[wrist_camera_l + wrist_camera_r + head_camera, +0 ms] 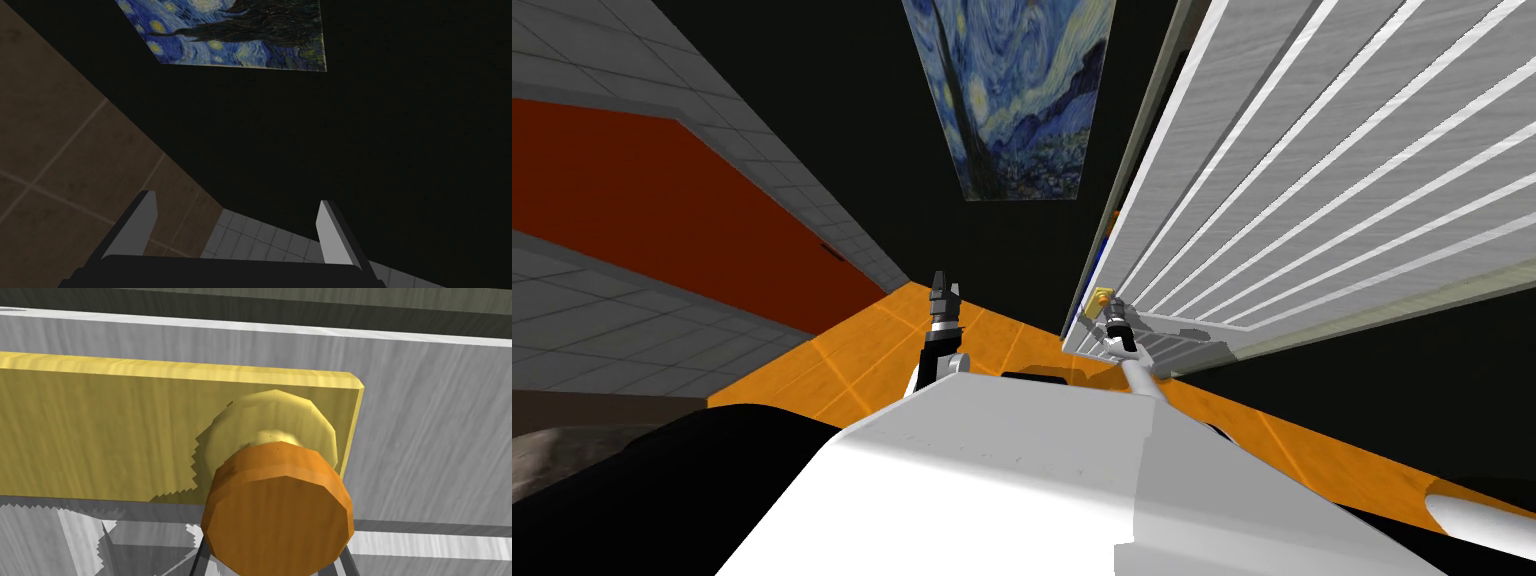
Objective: Pull the door open
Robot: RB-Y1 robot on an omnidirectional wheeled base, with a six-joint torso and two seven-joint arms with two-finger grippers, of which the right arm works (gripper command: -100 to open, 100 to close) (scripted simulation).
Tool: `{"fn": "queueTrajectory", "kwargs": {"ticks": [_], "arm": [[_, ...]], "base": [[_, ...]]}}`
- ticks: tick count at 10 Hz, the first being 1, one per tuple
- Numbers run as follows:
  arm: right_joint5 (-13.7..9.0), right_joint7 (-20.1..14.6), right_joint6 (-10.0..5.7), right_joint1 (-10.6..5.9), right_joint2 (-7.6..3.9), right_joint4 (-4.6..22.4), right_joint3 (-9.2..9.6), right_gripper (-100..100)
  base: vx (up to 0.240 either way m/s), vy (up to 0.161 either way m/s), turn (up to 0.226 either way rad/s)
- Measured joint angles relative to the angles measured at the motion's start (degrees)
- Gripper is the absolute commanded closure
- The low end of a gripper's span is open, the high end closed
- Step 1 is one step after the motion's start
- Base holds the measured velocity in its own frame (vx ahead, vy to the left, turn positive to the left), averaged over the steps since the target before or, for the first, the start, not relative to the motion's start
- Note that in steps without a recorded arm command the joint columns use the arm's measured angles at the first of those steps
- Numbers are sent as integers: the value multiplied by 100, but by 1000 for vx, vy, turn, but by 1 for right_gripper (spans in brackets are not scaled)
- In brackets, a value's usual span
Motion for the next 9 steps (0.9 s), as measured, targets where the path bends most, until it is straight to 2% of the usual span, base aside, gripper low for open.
{"fn": "queueTrajectory", "kwargs": {"ticks": [2,3,5,9], "arm": [[-158,-265,-27,-33,2,88,-21,100],[-209,-370,15,-7,12,31,-24,100],[-435,-668,23,-52,-15,108,-78,100],[-738,-1171,-14,-130,-23,273,-124,100]], "base": [[-51,-37,92],[-57,-26,133],[-77,-49,133],[-61,-27,114]]}}
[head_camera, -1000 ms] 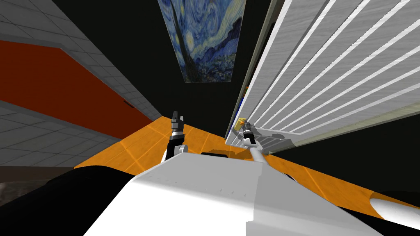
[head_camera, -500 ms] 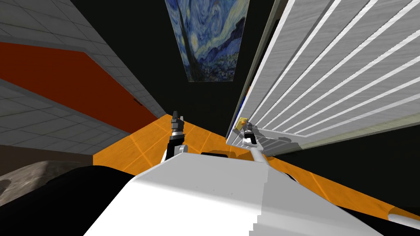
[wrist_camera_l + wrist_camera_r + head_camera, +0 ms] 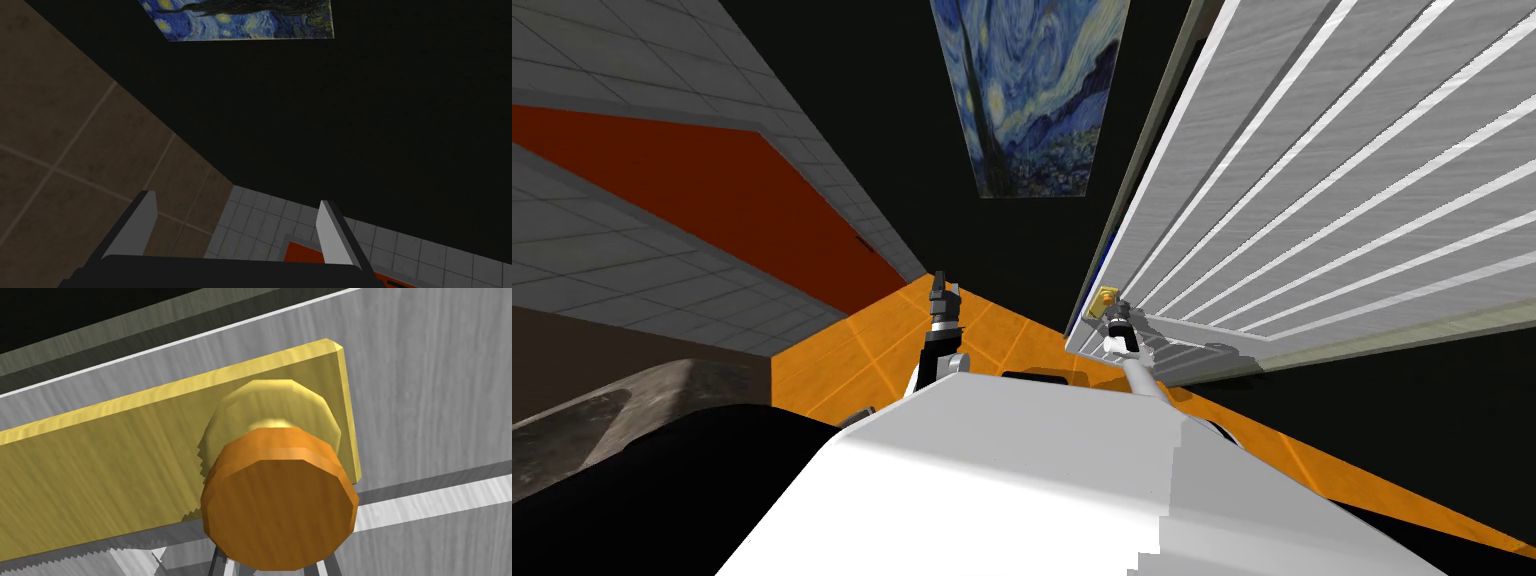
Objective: Pull the door open
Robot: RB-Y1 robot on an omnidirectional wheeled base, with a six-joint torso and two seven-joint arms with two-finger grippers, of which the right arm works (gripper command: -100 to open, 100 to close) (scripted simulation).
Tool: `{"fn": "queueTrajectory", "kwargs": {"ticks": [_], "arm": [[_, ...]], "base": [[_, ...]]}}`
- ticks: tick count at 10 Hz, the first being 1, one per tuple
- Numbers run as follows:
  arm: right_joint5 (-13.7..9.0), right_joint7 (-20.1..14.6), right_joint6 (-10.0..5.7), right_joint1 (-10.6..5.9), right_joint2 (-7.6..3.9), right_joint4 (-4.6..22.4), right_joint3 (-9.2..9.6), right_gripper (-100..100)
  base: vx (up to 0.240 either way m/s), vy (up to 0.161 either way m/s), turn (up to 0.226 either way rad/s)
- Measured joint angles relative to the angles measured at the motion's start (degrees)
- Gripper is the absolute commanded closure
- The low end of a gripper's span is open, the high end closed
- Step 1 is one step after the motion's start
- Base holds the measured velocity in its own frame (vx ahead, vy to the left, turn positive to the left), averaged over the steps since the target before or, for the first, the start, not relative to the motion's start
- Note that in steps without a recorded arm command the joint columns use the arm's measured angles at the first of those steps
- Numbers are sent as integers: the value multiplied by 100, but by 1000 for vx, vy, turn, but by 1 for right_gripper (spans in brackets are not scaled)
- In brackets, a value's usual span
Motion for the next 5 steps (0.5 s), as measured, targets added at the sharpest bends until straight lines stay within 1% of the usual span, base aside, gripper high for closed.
{"fn": "queueTrajectory", "kwargs": {"ticks": [1,2,3,4,5], "arm": [[-128,-157,1,-14,-13,33,-30,100],[-190,-292,22,-5,-23,14,-30,100],[-283,-438,53,3,-13,-11,-49,100],[-410,-600,18,-47,-29,95,-72,100],[-469,-722,-15,-87,-23,173,-83,100]], "base": [[-67,-33,96],[-66,-27,107],[-87,-37,157],[-63,-29,75],[-52,-24,126]]}}
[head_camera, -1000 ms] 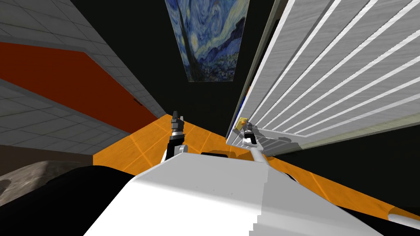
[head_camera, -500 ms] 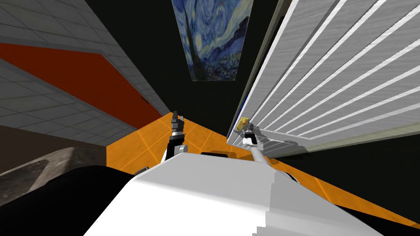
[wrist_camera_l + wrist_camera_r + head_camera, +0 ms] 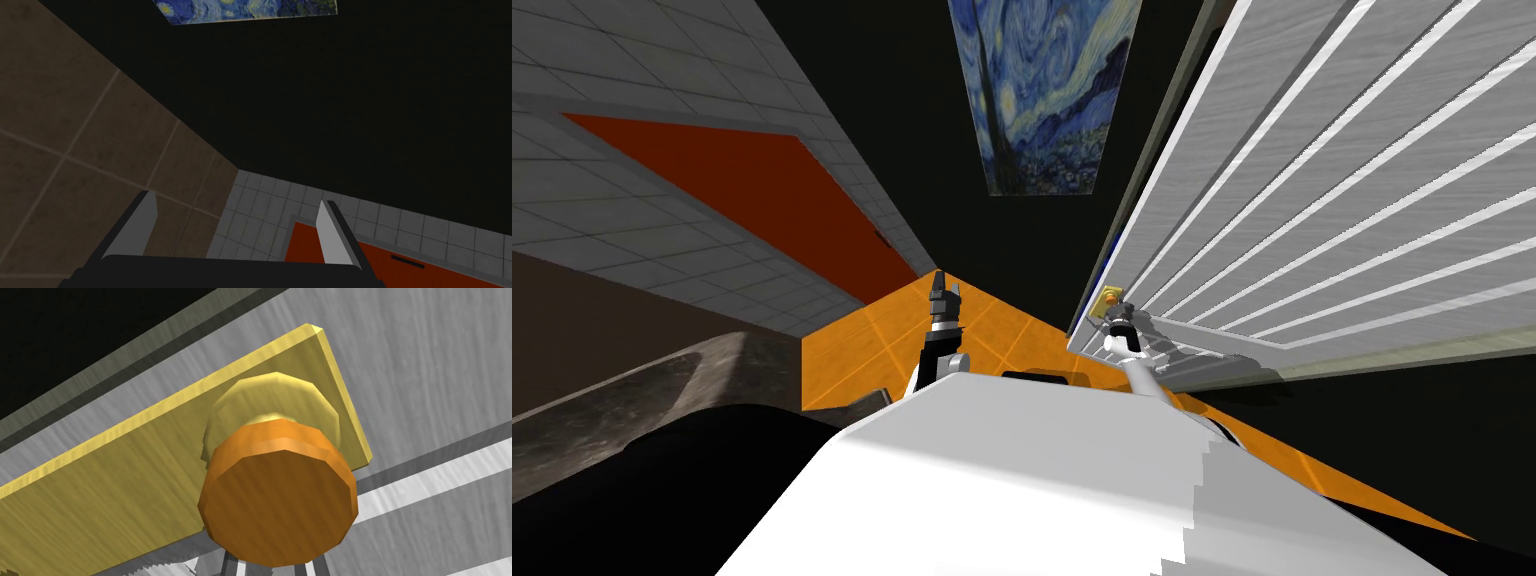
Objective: Pull the door open
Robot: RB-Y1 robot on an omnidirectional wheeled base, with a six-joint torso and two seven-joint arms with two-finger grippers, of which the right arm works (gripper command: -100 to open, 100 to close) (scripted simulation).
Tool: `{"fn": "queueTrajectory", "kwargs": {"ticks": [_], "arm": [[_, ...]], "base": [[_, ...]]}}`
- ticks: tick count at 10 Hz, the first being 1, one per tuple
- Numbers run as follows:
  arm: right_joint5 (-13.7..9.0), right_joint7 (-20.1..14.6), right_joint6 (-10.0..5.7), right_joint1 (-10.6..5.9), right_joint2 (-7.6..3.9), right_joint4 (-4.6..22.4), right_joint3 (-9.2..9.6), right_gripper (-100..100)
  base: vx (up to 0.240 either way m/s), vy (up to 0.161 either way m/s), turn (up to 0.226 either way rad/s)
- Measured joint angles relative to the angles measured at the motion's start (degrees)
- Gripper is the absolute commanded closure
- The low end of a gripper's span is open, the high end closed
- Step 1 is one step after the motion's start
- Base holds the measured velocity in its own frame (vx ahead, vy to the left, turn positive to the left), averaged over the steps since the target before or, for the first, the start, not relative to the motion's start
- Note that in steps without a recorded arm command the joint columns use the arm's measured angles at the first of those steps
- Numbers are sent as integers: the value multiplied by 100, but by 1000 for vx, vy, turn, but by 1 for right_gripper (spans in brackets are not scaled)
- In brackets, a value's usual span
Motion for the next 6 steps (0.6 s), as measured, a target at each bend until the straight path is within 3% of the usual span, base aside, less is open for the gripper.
{"fn": "queueTrajectory", "kwargs": {"ticks": [2,4,6], "arm": [[-213,-349,-18,-31,-50,109,-17,100],[-285,-508,-8,-77,-12,139,-45,100],[-361,-615,33,4,5,22,-62,100]], "base": [[-71,-36,141],[-11,-6,-14],[-52,-21,122]]}}
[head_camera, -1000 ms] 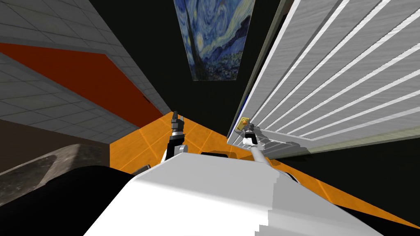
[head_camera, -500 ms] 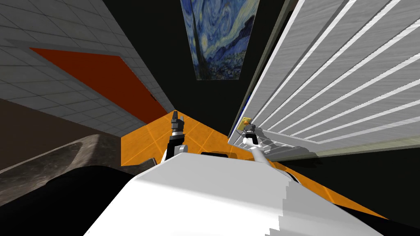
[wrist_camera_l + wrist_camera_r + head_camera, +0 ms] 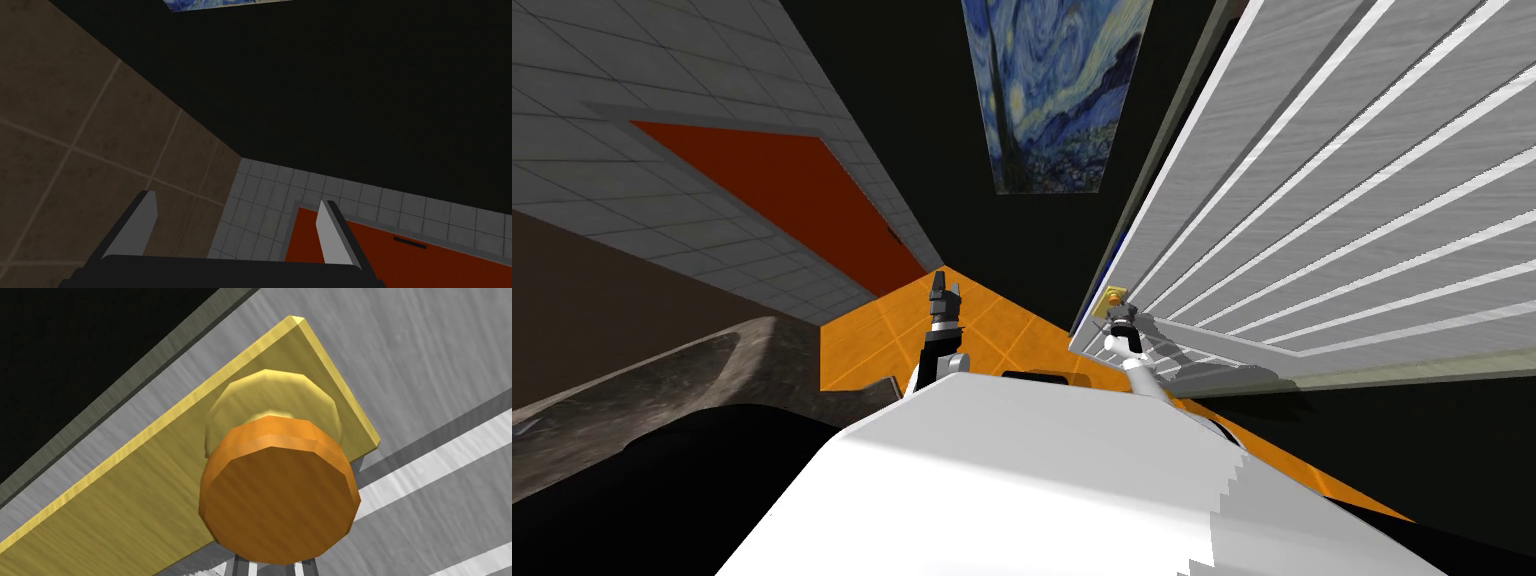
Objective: Pull the door open
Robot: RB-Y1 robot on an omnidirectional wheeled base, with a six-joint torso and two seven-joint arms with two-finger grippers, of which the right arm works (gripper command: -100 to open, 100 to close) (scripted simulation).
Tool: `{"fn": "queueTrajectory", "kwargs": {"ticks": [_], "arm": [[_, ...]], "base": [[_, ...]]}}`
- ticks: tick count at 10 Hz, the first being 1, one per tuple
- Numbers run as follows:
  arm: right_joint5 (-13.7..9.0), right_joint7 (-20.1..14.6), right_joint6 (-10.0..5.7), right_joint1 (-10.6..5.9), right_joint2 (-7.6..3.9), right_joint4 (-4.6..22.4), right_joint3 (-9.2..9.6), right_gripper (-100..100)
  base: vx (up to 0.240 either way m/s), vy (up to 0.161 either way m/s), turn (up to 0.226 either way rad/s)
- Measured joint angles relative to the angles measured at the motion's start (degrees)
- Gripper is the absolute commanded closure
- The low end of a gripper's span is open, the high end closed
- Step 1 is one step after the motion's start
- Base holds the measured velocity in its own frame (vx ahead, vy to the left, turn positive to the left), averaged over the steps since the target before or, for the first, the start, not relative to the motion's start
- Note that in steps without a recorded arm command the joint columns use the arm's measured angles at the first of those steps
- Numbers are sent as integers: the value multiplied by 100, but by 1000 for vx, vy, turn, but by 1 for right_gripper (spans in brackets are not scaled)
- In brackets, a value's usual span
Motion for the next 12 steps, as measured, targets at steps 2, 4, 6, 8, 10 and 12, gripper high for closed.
{"fn": "queueTrajectory", "kwargs": {"ticks": [2,4,6,8,10,12], "arm": [[-174,-280,-7,-83,-32,111,-34,100],[-297,-586,-89,-148,-84,314,-9,-100],[-446,-801,-48,-118,24,263,-46,-100],[-582,-1000,-43,-152,92,223,-94,-100],[-697,-1228,-45,-247,202,212,-41,-100],[-827,-1464,-49,-244,326,117,-38,-100]], "base": [[-66,-26,121],[-53,-29,54],[-103,-35,-3],[-102,-23,42],[-108,15,52],[-90,-3,22]]}}
